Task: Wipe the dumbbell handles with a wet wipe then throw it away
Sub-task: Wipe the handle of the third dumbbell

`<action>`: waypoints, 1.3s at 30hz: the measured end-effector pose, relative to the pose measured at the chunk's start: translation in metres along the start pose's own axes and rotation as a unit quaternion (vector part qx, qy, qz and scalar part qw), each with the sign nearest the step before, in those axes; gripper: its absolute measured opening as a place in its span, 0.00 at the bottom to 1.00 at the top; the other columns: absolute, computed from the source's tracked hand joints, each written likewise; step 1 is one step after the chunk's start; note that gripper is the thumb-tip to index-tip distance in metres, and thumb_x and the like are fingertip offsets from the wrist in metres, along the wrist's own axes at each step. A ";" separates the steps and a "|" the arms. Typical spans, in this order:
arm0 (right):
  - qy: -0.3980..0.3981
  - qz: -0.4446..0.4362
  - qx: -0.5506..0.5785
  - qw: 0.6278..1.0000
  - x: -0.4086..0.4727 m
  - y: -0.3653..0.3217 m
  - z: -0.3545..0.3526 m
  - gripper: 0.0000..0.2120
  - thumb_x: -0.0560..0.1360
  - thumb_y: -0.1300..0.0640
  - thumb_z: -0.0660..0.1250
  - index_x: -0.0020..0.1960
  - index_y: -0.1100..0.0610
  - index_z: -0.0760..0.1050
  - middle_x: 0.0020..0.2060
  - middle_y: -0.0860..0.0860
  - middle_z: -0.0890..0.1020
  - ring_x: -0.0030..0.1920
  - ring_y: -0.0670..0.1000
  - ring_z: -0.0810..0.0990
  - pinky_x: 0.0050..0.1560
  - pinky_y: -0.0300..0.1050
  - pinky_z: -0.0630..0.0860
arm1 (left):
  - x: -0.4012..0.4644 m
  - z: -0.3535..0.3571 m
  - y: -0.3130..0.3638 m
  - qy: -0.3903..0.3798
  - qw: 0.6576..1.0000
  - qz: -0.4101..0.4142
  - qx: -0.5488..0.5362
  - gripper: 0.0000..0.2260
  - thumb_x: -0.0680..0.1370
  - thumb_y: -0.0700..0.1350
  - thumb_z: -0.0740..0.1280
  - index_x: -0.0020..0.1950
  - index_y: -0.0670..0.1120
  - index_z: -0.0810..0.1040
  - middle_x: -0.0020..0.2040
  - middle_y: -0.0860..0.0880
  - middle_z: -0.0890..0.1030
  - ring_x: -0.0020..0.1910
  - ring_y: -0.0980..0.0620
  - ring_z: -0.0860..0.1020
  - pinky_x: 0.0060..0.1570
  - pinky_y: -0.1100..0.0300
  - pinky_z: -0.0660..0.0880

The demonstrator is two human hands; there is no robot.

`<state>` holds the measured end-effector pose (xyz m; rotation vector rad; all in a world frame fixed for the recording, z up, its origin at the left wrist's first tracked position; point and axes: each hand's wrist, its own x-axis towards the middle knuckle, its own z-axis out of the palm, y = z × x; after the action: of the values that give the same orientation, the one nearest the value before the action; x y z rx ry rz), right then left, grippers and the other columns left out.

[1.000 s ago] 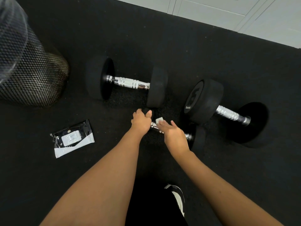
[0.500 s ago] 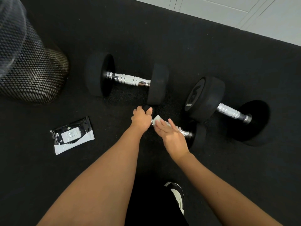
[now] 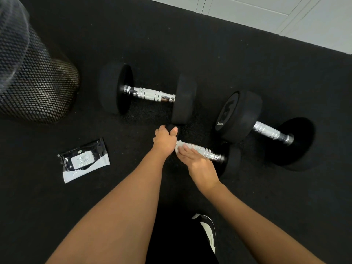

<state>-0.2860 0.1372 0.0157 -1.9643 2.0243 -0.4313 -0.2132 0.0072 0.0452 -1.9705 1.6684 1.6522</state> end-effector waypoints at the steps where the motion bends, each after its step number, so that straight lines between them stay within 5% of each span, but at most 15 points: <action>1: 0.005 0.040 0.053 0.998 -0.006 -0.004 -0.002 0.25 0.64 0.75 0.71 0.58 0.61 0.78 0.57 0.56 0.81 0.58 0.54 0.79 0.60 0.53 0.74 | 0.000 0.000 0.000 -0.001 1.000 0.000 0.000 0.25 0.81 0.51 0.55 0.75 0.42 0.55 0.74 0.42 0.59 0.72 0.41 0.61 0.68 0.48 0.61; 3: 0.023 0.203 0.184 0.962 -0.015 -0.018 -0.009 0.18 0.71 0.70 0.68 0.59 0.58 0.78 0.53 0.53 0.83 0.53 0.48 0.82 0.60 0.43 0.75 | 0.001 0.000 -0.001 -0.002 1.000 0.000 0.000 0.25 0.81 0.51 0.55 0.75 0.42 0.56 0.74 0.41 0.60 0.72 0.41 0.61 0.68 0.47 0.61; 4: 0.025 0.323 0.272 0.906 -0.017 -0.026 -0.013 0.15 0.74 0.68 0.66 0.59 0.57 0.78 0.49 0.53 0.84 0.49 0.47 0.82 0.58 0.42 0.77 | 0.001 0.000 -0.001 -0.001 1.000 -0.001 0.001 0.25 0.81 0.51 0.55 0.75 0.42 0.56 0.74 0.41 0.60 0.71 0.41 0.61 0.68 0.47 0.62; 7: 0.061 0.608 0.546 0.573 -0.012 -0.040 -0.014 0.12 0.77 0.66 0.61 0.59 0.62 0.76 0.51 0.58 0.81 0.50 0.51 0.80 0.52 0.45 0.79 | 0.001 0.000 -0.001 -0.001 1.000 0.000 0.003 0.25 0.82 0.51 0.55 0.75 0.42 0.56 0.74 0.41 0.60 0.71 0.40 0.61 0.68 0.47 0.61; 9: 0.124 0.651 0.613 0.430 -0.001 -0.043 -0.011 0.11 0.76 0.69 0.61 0.58 0.66 0.74 0.54 0.61 0.78 0.55 0.56 0.79 0.54 0.45 0.77 | 0.002 0.000 -0.002 -0.001 1.000 0.003 0.003 0.25 0.81 0.51 0.55 0.75 0.41 0.57 0.73 0.41 0.60 0.71 0.40 0.62 0.68 0.47 0.62; 12: 0.195 0.637 0.665 0.337 0.023 -0.050 -0.012 0.13 0.75 0.72 0.61 0.60 0.68 0.72 0.55 0.64 0.78 0.55 0.58 0.79 0.58 0.47 0.76 | 0.003 0.000 -0.003 0.004 1.000 0.009 0.000 0.25 0.81 0.52 0.56 0.74 0.41 0.59 0.72 0.40 0.63 0.70 0.40 0.64 0.68 0.47 0.63; 20: 0.221 0.622 0.710 0.245 0.049 -0.049 -0.014 0.13 0.75 0.75 0.59 0.58 0.68 0.74 0.53 0.62 0.80 0.57 0.57 0.79 0.55 0.46 0.76 | 0.002 0.000 -0.004 0.006 1.000 0.017 0.000 0.26 0.81 0.51 0.56 0.75 0.41 0.57 0.73 0.40 0.62 0.71 0.41 0.62 0.69 0.48 0.62; 25: 0.206 0.623 0.720 0.227 0.044 -0.040 -0.021 0.12 0.75 0.74 0.59 0.58 0.70 0.73 0.57 0.65 0.78 0.58 0.59 0.78 0.58 0.47 0.76 | 0.002 0.000 -0.004 0.002 1.000 0.014 0.003 0.26 0.81 0.52 0.56 0.75 0.42 0.56 0.74 0.41 0.60 0.72 0.41 0.61 0.70 0.48 0.61; 33: 0.164 0.658 0.698 0.230 0.052 -0.031 -0.018 0.17 0.74 0.73 0.62 0.63 0.68 0.71 0.56 0.64 0.78 0.56 0.59 0.80 0.49 0.44 0.79 | 0.001 -0.001 -0.003 0.004 1.000 0.015 0.003 0.25 0.81 0.52 0.56 0.75 0.41 0.57 0.73 0.41 0.61 0.71 0.41 0.62 0.69 0.48 0.62; 36: 0.164 0.644 0.705 0.248 0.044 -0.029 -0.019 0.19 0.73 0.69 0.66 0.64 0.69 0.70 0.58 0.66 0.78 0.59 0.59 0.79 0.56 0.43 0.77 | 0.000 -0.001 -0.003 0.000 1.000 0.017 0.003 0.25 0.81 0.52 0.56 0.75 0.41 0.57 0.73 0.41 0.61 0.71 0.41 0.63 0.68 0.48 0.62; 39: 0.170 0.619 0.731 0.229 0.031 -0.021 -0.025 0.20 0.72 0.64 0.69 0.60 0.72 0.70 0.59 0.68 0.77 0.60 0.59 0.78 0.61 0.43 0.75 | 0.000 -0.002 -0.003 0.001 1.000 0.017 0.002 0.25 0.81 0.52 0.56 0.75 0.41 0.57 0.73 0.42 0.61 0.71 0.41 0.62 0.69 0.48 0.62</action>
<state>-0.2776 0.1060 0.0474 0.9879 1.2011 -1.3861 -0.2100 0.0074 0.0450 -1.9535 1.7129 1.6574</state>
